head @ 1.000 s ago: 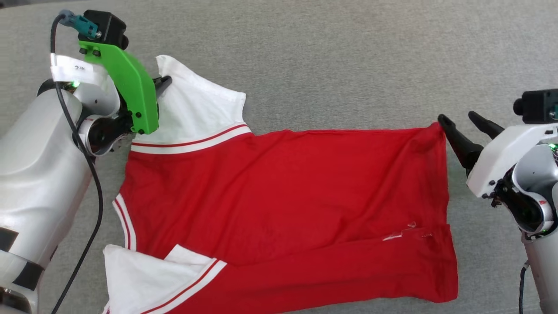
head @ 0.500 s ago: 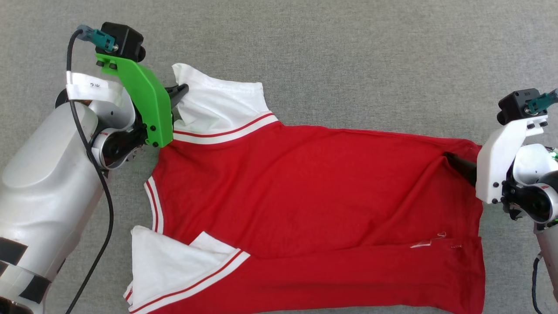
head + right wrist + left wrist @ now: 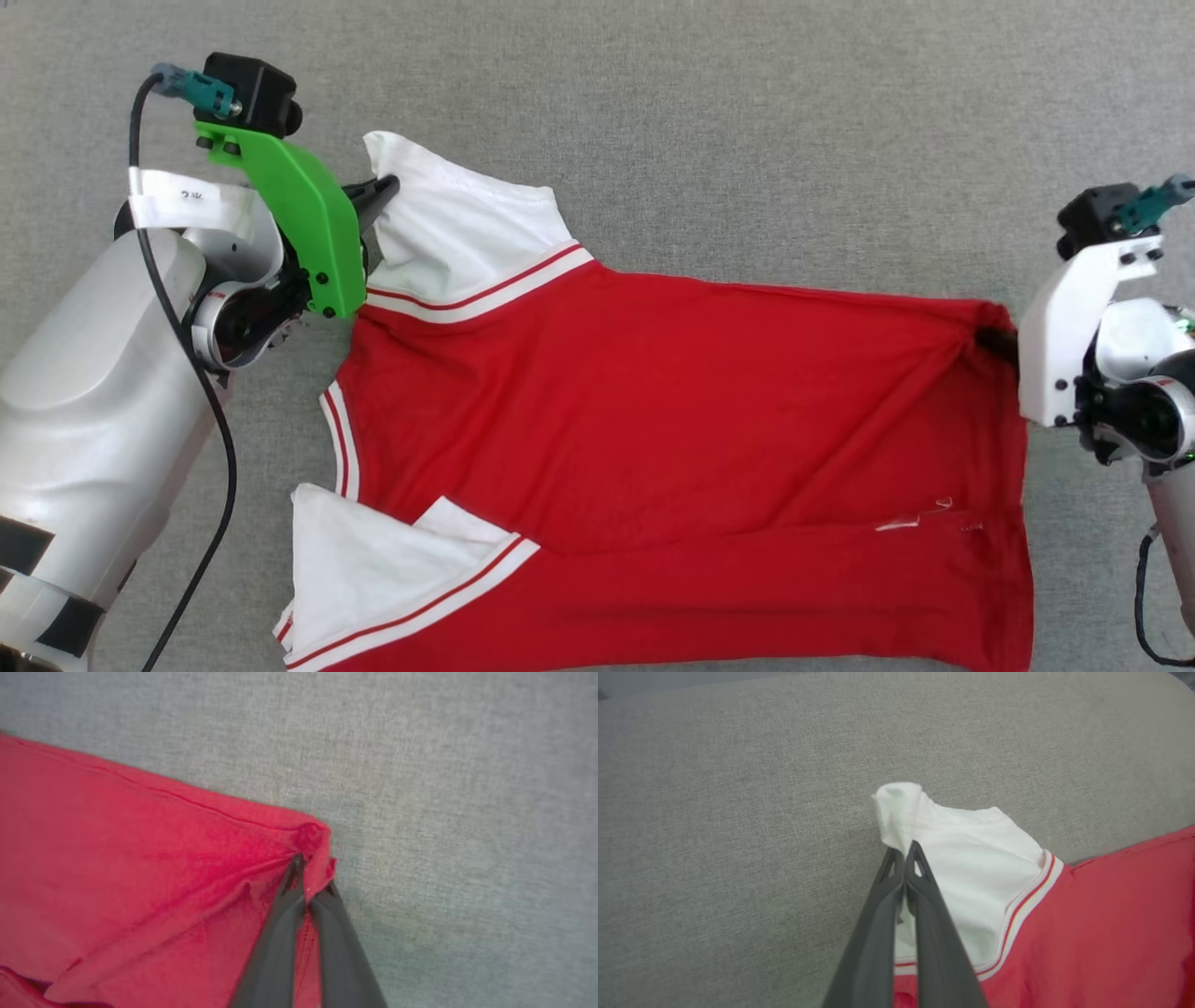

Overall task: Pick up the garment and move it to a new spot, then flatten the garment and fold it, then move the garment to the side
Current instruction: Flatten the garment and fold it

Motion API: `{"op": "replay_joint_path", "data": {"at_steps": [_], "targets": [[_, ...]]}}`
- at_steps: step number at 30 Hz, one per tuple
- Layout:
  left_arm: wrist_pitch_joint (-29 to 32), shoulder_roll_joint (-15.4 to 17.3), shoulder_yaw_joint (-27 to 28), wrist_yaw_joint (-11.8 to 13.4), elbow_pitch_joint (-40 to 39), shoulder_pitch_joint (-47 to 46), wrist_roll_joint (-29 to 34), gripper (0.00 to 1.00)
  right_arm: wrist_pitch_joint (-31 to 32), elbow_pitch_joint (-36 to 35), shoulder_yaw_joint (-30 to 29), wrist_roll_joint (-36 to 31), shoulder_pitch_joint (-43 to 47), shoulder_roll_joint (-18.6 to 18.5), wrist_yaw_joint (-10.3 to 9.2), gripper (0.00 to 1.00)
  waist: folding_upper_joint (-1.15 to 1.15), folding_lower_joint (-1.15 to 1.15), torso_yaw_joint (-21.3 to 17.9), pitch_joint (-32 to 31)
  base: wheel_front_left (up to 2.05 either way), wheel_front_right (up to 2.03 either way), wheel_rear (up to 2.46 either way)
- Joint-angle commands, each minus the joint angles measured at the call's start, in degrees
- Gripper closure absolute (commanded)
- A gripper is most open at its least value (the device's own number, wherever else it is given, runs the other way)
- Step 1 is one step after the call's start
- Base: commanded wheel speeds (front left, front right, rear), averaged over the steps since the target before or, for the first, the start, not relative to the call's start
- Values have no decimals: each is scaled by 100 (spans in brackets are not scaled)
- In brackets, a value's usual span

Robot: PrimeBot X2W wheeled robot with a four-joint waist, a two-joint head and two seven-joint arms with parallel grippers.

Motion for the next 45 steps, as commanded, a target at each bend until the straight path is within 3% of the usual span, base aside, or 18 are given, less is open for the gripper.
{"op": "replay_joint_path", "data": {"at_steps": [1, 10, 22, 31, 39, 40, 41, 42, 43, 44, 45], "targets": [[-92, 59, 44, 13, -15, 129, 24, 100, -155, -88, -112, -92, -51, 14, -5, 100, 0, 0, 22, -134, 0, 0, 0], [-686, 330, 243, 154, -498, 837, -74, 100, -555, -637, -455, -250, 570, 117, -5, 100, 0, 0, 93, -659, 0, 0, 0], [-1301, 761, 231, 916, -1879, 2850, -250, 100, -1472, -961, -780, -265, 2141, 470, -5, 100, 0, 0, 362, -1293, 0, 0, 0], [-1558, 833, 146, 1463, -2481, 4182, -536, 100, -1899, -757, -929, -179, 2941, 765, -5, 100, 0, 0, 388, -1457, 0, 0, 0], [-1672, 737, 99, 1575, -2417, 4715, -751, 100, -2049, -564, -961, -179, 3223, 918, -5, 100, 0, 0, 306, -1519, 0, 0, 0], [-1691, 703, 83, 1547, -2363, 4722, -751, 100, -2072, -533, -964, -189, 3249, 938, -5, 91, 0, 0, 307, -1516, 0, 0, 0], [-1733, 652, 69, 1510, -2274, 4715, -742, 100, -2113, -500, -964, -173, 3275, 977, -5, 65, 0, 0, 306, -1511, 0, 0, 0], [-1768, 607, 58, 1482, -2190, 4708, -733, 100, -2155, -476, -957, -166, 3291, 1003, -5, 0, 0, 0, 304, -1507, 0, 0, 0], [-1795, 549, 37, 1447, -2085, 4692, -723, 80, -2206, -454, -934, -158, 3314, 1033, -5, 0, 0, 0, 305, -1504, 0, 0, 0], [-1845, 498, 34, 1419, -2008, 4667, -707, 52, -2253, -450, -918, -154, 3333, 1059, -5, 0, 0, 0, 306, -1504, 0, 0, 0], [-1926, 427, 45, 1378, -1927, 4631, -694, 0, -2352, -468, -910, -153, 3352, 1085, -5, 0, 0, 0, 310, -1504, 0, 0, 0]]}}
